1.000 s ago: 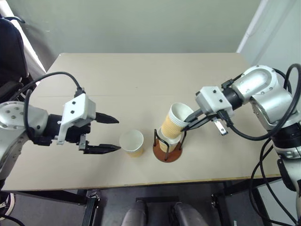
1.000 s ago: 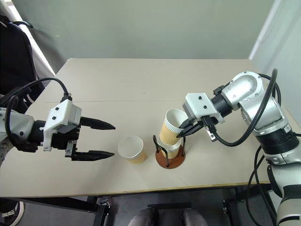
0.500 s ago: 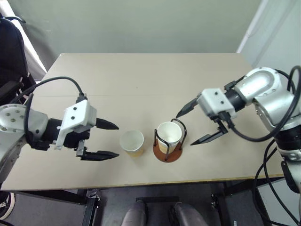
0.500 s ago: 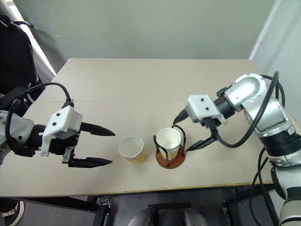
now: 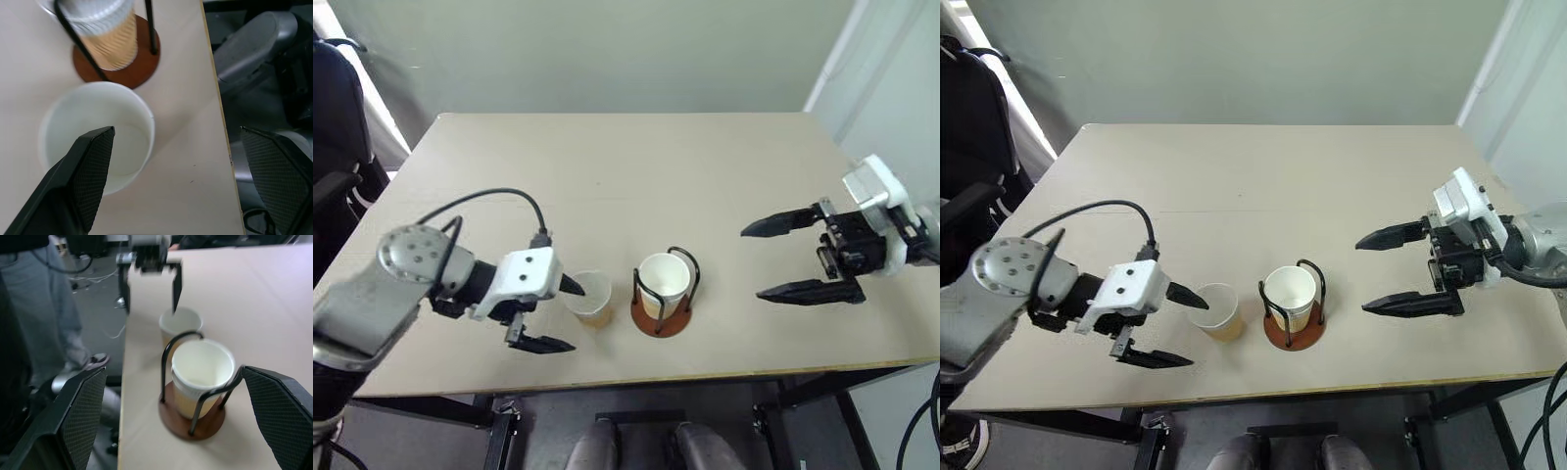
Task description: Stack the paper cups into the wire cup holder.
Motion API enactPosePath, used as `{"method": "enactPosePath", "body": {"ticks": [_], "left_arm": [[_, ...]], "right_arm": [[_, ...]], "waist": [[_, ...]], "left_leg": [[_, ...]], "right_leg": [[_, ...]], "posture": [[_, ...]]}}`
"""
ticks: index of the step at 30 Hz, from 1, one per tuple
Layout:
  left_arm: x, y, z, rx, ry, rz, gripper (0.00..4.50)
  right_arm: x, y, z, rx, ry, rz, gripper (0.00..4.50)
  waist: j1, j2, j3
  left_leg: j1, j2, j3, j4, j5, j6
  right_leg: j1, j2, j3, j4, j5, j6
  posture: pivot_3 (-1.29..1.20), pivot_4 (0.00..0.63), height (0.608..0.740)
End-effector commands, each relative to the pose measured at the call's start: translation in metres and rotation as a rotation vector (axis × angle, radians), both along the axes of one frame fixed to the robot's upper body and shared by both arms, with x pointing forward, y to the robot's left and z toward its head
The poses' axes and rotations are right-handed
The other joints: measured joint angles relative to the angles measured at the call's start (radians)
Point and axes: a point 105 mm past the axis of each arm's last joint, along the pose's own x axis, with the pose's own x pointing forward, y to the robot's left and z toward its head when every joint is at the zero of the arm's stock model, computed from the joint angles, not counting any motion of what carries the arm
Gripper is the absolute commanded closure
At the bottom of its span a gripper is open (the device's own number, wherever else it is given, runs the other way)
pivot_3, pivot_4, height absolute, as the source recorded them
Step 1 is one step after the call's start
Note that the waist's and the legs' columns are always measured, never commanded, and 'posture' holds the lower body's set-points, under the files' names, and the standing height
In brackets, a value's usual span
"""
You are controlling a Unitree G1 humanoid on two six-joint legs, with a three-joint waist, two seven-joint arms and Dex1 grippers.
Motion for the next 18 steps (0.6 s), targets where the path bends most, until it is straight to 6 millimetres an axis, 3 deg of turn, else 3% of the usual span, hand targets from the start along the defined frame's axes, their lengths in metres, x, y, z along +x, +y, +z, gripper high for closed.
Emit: {"method": "enactPosePath", "body": {"ticks": [1, 6, 9, 18], "left_arm": [[0.008, -0.002, -0.001, 0.030, -0.054, -0.022, 0.12], [0.015, -0.005, -0.009, 0.049, -0.077, -0.044, 0.12], [0.016, -0.008, -0.010, 0.042, -0.076, -0.071, 0.72], [0.029, -0.009, -0.011, 0.041, -0.077, -0.094, 3.87]], "right_arm": [[-0.012, -0.002, 0.012, 0.022, -0.046, -0.026, 0.04], [-0.021, -0.005, 0.009, 0.015, -0.047, -0.065, 0.04], [-0.024, -0.008, 0.007, 0.005, -0.050, -0.086, 0.00], [-0.023, -0.012, 0.005, -0.007, -0.062, -0.131, 0.00]], "waist": [[0.003, 0.000, 0.000], [0.008, 0.000, 0.000], [0.009, 0.000, 0.000], [0.010, 0.000, 0.000]], "left_leg": [[0.000, 0.000, 0.000, 0.000, 0.000, 0.000], [-0.002, -0.001, 0.000, 0.001, -0.001, 0.001], [-0.002, -0.001, 0.000, 0.001, -0.001, 0.002], [-0.002, -0.001, 0.000, 0.004, -0.002, 0.002]], "right_leg": [[0.000, 0.000, 0.000, 0.000, 0.000, 0.001], [0.000, 0.000, 0.001, -0.001, -0.001, 0.002], [0.000, 0.000, 0.001, -0.001, -0.001, 0.003], [0.001, 0.000, 0.001, -0.001, -0.002, 0.006]], "posture": [[0.00, 0.150, 0.740], [0.00, 0.150, 0.740], [0.00, 0.150, 0.740], [0.00, 0.150, 0.740]]}}
